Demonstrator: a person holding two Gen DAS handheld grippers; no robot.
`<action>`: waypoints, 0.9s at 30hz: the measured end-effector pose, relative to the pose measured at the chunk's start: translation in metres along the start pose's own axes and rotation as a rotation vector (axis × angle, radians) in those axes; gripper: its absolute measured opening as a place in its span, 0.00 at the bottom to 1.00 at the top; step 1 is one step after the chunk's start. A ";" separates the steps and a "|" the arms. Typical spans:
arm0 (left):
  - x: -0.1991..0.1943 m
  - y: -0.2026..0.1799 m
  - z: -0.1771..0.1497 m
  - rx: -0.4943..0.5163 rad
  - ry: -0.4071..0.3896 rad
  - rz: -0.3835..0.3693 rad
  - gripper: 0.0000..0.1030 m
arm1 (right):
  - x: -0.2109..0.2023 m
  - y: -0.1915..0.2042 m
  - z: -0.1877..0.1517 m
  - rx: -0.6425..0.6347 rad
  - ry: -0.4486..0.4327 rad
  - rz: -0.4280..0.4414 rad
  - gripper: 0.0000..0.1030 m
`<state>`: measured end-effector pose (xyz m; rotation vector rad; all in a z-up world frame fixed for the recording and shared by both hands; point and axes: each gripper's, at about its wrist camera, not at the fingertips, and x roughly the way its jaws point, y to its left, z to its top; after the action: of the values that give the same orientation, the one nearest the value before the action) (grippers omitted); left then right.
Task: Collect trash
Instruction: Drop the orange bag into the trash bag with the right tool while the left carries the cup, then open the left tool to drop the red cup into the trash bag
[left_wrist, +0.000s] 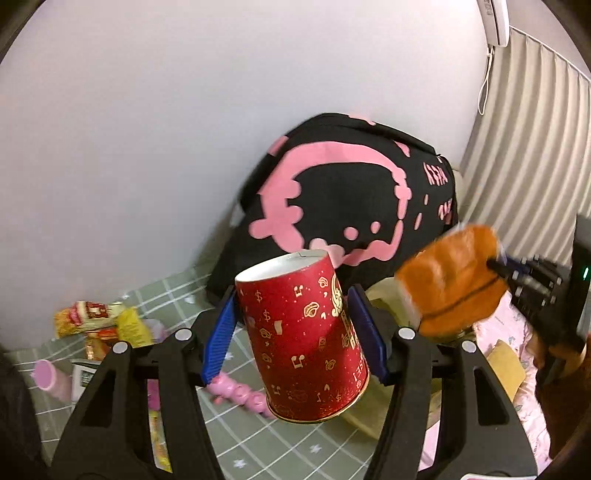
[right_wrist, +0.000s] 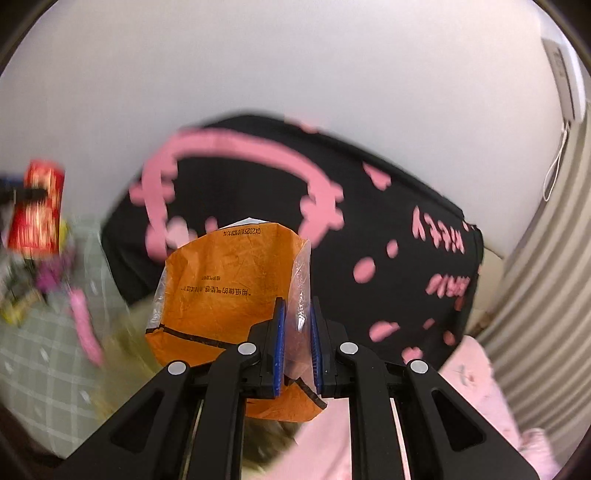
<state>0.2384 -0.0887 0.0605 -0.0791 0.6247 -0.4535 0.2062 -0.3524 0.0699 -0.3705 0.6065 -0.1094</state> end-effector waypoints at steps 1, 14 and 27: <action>0.004 -0.003 -0.001 -0.004 0.004 -0.010 0.55 | 0.006 0.005 -0.008 -0.018 0.036 0.004 0.13; 0.018 -0.014 -0.007 -0.030 0.066 -0.106 0.55 | 0.070 0.061 -0.047 0.035 0.248 0.221 0.13; 0.068 -0.071 -0.010 0.004 0.141 -0.248 0.55 | 0.007 -0.041 -0.041 0.384 -0.023 0.201 0.53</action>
<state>0.2536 -0.1816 0.0302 -0.1219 0.7565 -0.7048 0.1886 -0.4043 0.0503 0.0616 0.5825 -0.0276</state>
